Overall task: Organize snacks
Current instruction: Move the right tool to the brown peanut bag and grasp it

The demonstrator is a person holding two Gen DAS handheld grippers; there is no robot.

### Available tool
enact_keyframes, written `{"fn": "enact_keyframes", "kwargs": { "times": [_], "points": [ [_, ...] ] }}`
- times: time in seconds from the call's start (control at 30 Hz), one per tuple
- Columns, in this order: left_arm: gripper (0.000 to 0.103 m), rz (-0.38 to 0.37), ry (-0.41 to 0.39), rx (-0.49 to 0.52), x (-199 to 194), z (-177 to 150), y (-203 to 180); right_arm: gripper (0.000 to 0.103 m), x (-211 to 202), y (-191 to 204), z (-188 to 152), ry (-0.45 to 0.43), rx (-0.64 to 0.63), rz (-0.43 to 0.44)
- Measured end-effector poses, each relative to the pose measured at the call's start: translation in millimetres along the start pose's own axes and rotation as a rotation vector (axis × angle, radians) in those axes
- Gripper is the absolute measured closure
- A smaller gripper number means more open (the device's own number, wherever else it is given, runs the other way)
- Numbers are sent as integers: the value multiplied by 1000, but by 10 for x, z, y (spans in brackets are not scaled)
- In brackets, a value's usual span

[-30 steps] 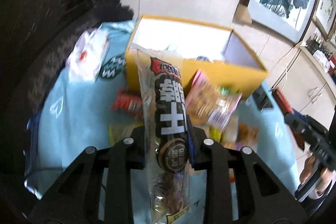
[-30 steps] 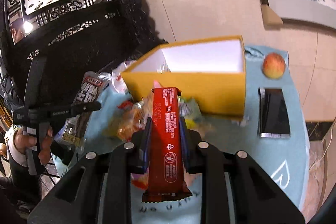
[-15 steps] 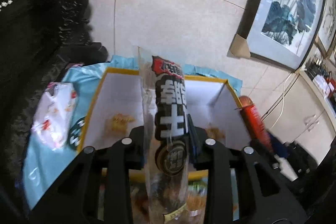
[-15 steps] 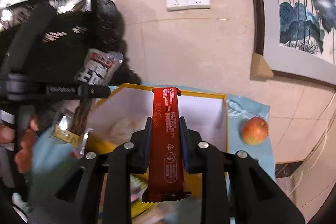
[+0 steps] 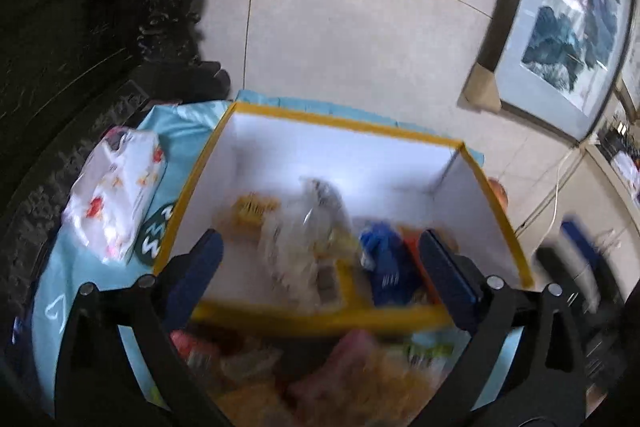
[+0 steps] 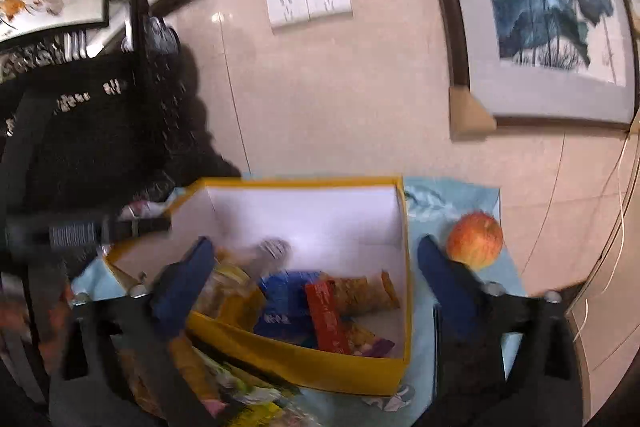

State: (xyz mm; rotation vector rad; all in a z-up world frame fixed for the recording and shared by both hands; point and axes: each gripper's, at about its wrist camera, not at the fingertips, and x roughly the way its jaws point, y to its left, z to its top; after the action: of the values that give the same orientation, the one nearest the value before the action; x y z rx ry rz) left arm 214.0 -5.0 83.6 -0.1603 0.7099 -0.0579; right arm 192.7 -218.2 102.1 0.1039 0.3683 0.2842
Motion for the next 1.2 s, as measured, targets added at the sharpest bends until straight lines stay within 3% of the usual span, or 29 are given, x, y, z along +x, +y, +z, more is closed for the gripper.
{"fn": "enact_keyframes", "kwargs": {
  "times": [0.27,0.43,0.6,0.77,0.93,1.1,1.2],
  "points": [
    [2,66,-18,-10,-554,-720,447,1,-494,416,93,6,-36,187],
    [2,70,-69,-59,-800,-912,637,1,-761,465,-99,53,-79,49],
    [2,27,-48,-5,-895,-1087,537,1,-915,285,-396,90,-1,-20],
    [2,47,-103,-17,-985,-1256,520,1,-999,163,-743,167,44,-11],
    [2,35,45,15,-772,-1399,526,1,-958,81,-1126,322,37,-37],
    [2,59,108,-5,-617,-1558,602,1,-860,-40,-1349,423,138,-72],
    [2,70,117,-18,-605,-1609,657,1,-797,45,-1381,441,132,-99]
  ]
}}
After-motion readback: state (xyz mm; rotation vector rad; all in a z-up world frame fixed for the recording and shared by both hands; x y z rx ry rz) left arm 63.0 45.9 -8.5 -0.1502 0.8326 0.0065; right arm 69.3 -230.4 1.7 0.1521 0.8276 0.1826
